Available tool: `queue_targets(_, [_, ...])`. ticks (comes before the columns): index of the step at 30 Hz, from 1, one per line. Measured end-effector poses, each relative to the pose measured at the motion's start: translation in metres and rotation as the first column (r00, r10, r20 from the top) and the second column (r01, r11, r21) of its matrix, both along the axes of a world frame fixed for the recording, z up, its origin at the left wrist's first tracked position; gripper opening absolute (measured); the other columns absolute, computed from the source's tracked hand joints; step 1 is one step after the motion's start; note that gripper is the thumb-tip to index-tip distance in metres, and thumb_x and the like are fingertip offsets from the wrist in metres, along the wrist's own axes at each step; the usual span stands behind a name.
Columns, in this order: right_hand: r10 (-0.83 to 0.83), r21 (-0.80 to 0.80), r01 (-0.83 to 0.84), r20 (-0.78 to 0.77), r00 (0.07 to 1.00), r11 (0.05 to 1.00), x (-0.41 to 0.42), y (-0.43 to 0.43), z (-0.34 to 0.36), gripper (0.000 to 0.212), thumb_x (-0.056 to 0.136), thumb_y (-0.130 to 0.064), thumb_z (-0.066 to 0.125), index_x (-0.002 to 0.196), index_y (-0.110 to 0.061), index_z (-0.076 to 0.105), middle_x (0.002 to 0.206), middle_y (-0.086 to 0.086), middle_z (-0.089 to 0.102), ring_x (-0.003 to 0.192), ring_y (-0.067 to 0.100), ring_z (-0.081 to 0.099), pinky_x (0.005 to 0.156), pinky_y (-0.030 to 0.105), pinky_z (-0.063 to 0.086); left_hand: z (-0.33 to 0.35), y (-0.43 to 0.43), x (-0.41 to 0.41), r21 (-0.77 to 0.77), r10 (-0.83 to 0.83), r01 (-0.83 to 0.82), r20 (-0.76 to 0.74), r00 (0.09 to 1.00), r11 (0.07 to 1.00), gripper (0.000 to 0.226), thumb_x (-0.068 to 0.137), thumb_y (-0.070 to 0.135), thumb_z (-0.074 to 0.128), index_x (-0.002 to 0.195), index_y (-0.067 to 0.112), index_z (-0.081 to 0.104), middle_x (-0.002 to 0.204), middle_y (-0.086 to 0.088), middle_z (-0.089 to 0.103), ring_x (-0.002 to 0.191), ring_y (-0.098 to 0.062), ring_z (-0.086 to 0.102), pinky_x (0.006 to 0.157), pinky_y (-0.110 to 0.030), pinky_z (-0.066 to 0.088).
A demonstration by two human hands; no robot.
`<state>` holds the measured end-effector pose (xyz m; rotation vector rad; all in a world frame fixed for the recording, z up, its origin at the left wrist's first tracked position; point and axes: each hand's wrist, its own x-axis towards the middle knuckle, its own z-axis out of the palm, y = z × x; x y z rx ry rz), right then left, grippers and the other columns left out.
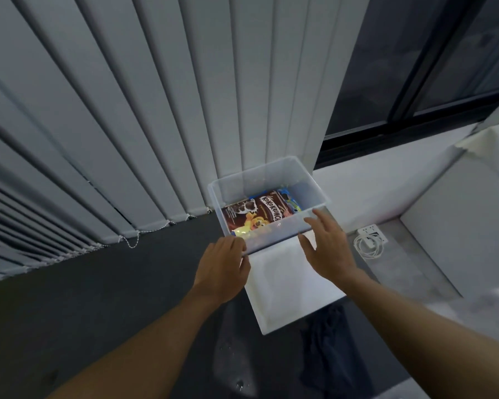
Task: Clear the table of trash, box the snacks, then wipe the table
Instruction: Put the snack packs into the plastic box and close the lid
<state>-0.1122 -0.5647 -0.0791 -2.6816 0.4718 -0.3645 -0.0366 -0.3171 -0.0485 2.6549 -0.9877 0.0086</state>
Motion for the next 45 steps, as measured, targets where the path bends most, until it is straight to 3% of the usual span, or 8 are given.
queue_targets(5, [-0.146, 0.057, 0.182, -0.393, 0.908, 0.982, -0.029, 0.000, -0.027, 0.062, 0.095, -0.043, 0.054, 0.149, -0.019, 0.033, 0.152, 0.009, 0.036, 0.137, 0.031, 0.036, 0.108, 0.051, 0.037, -0.049, 0.005, -0.026, 0.264, 0.198, -0.078, -0.464, 0.863, 0.961, 0.065, 0.096, 0.041, 0.049, 0.152, 0.014, 0.030, 0.148, -0.009, 0.044, 0.134, -0.028, 0.045, 0.109, -0.042, 0.042])
queue_targets(9, [-0.158, 0.071, 0.244, -0.586, 0.795, 0.967, -0.041, -0.001, -0.040, 0.070, 0.094, -0.045, 0.057, 0.150, -0.019, 0.024, 0.149, 0.007, 0.037, 0.136, 0.032, 0.036, 0.106, 0.055, 0.035, -0.073, 0.004, -0.039, 0.262, 0.234, -0.067, -0.679, 0.696, 0.963, 0.087, 0.095, 0.042, 0.053, 0.159, 0.015, 0.000, 0.164, -0.009, 0.019, 0.149, -0.029, 0.024, 0.120, -0.044, 0.028])
queue_targets(12, [-0.171, 0.071, 0.255, -0.568, 0.805, 0.964, -0.042, 0.001, -0.043, 0.068, 0.093, -0.038, 0.062, 0.148, -0.019, 0.027, 0.143, 0.011, 0.041, 0.131, 0.034, 0.039, 0.104, 0.054, 0.039, -0.080, -0.002, -0.049, 0.230, 0.199, -0.039, -0.731, 0.652, 0.972, 0.093, 0.098, 0.034, 0.058, 0.159, 0.016, -0.009, 0.168, -0.005, -0.006, 0.155, -0.025, -0.006, 0.124, -0.040, 0.011])
queue_targets(23, [-0.339, 0.121, 0.513, -0.620, 0.708, 0.850, -0.015, 0.000, -0.050, 0.078, 0.084, -0.029, 0.071, 0.146, -0.029, 0.025, 0.142, 0.018, 0.033, 0.131, 0.038, 0.030, 0.108, 0.049, 0.029, -0.089, -0.005, -0.049, 0.137, 0.232, -0.218, -0.830, 0.507, 0.966, 0.101, 0.092, 0.026, 0.068, 0.160, 0.017, -0.006, 0.167, 0.000, -0.014, 0.154, -0.017, -0.015, 0.123, -0.034, 0.007])
queue_targets(32, [-0.395, 0.324, 0.650, -0.585, 0.709, 0.687, -0.036, -0.025, -0.048, 0.050, 0.081, -0.018, 0.059, 0.129, -0.021, 0.043, 0.132, 0.014, 0.042, 0.123, 0.036, 0.040, 0.103, 0.052, 0.043, -0.081, 0.002, -0.050, -0.069, 0.084, -0.305, -0.884, 0.460, 0.950, 0.108, 0.083, 0.032, 0.078, 0.160, 0.021, 0.004, 0.166, 0.014, 0.002, 0.152, -0.017, 0.020, 0.122, -0.043, 0.028])
queue_targets(35, [-0.468, 0.451, 0.637, -0.437, 0.769, 0.625, -0.046, -0.030, -0.043, 0.038, 0.074, -0.024, 0.056, 0.111, -0.020, 0.046, 0.121, 0.013, 0.051, 0.106, 0.036, 0.055, 0.096, 0.056, 0.048, -0.074, 0.004, -0.054, -0.157, 0.022, -0.306, -0.860, 0.509, 0.939, 0.100, 0.084, 0.024, 0.077, 0.160, 0.019, 0.013, 0.163, 0.018, 0.012, 0.145, -0.018, 0.035, 0.114, -0.043, 0.042])
queue_targets(41, [-0.574, 0.530, 0.573, -0.185, 0.798, 0.625, -0.051, -0.039, -0.016, 0.025, 0.081, -0.023, 0.044, 0.103, -0.012, 0.051, 0.106, 0.014, 0.059, 0.097, 0.034, 0.058, 0.086, 0.048, 0.051, -0.045, 0.003, -0.052, -0.312, -0.081, -0.184, -0.674, 0.734, 0.932, 0.080, 0.087, 0.015, 0.076, 0.154, 0.020, 0.035, 0.155, 0.020, 0.020, 0.120, -0.009, 0.053, 0.083, -0.004, 0.048])
queue_targets(45, [-0.575, 0.520, 0.559, -0.152, 0.804, 0.645, -0.036, -0.043, 0.006, 0.017, 0.089, -0.018, 0.044, 0.105, -0.014, 0.049, 0.112, 0.014, 0.055, 0.103, 0.032, 0.054, 0.093, 0.053, 0.048, -0.019, 0.000, -0.049, -0.342, -0.082, -0.120, -0.520, 0.850, 0.932, 0.077, 0.086, 0.029, 0.076, 0.153, 0.026, 0.037, 0.164, 0.007, 0.024, 0.124, -0.018, 0.057, 0.100, -0.027, 0.053])
